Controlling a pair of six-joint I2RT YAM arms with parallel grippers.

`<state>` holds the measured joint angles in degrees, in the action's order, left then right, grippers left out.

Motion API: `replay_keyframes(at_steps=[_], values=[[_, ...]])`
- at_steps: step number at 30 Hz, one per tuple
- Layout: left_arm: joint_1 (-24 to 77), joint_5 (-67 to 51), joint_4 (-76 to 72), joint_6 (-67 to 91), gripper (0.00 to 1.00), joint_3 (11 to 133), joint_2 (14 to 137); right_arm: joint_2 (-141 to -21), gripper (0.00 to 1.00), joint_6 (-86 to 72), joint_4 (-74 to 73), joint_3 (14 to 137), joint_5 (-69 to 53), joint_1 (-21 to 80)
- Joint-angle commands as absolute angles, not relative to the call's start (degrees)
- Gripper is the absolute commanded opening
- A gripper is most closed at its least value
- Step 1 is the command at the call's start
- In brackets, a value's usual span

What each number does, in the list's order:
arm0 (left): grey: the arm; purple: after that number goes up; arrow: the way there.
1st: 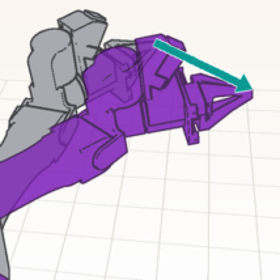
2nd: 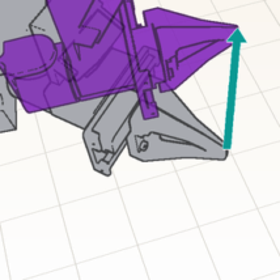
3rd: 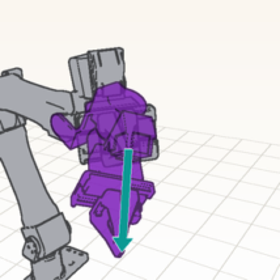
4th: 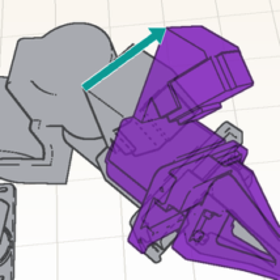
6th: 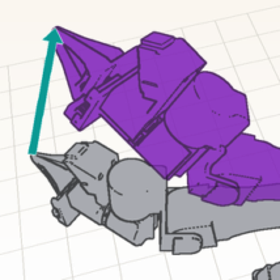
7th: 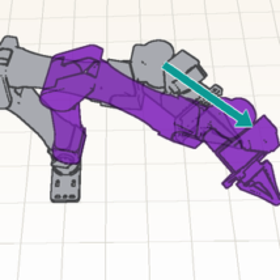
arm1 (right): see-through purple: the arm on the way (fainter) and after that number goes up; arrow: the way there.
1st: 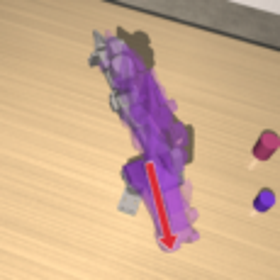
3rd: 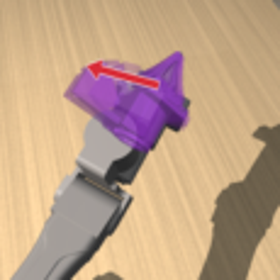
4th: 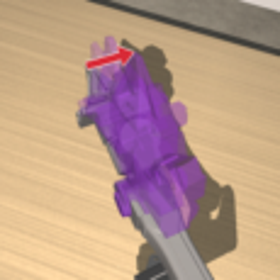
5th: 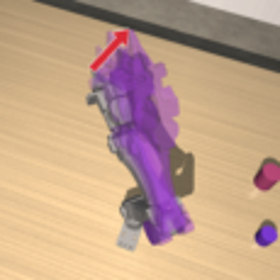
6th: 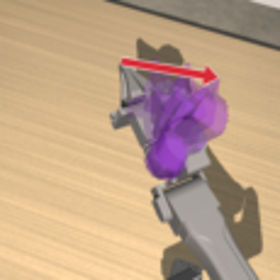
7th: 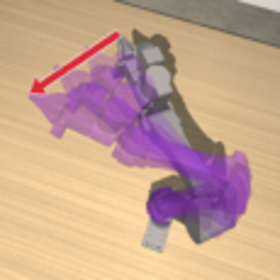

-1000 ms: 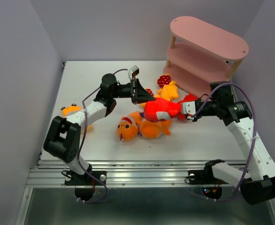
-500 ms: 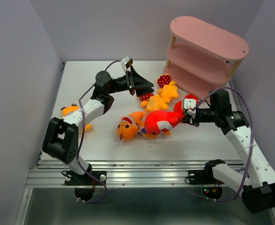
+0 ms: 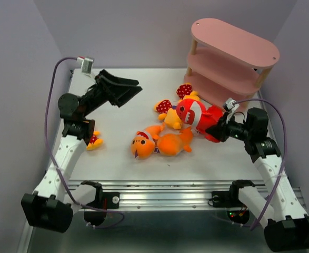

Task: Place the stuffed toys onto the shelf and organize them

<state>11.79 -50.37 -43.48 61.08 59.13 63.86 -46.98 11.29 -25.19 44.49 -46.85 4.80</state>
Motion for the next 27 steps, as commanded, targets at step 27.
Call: replay_keyframes(at_steps=[27], values=[[12.57,-37.97,-16.08,28.83,0.98,36.48,33.14,-47.81,0.01,-32.25,-18.55,50.36,-29.26,-7.12]])
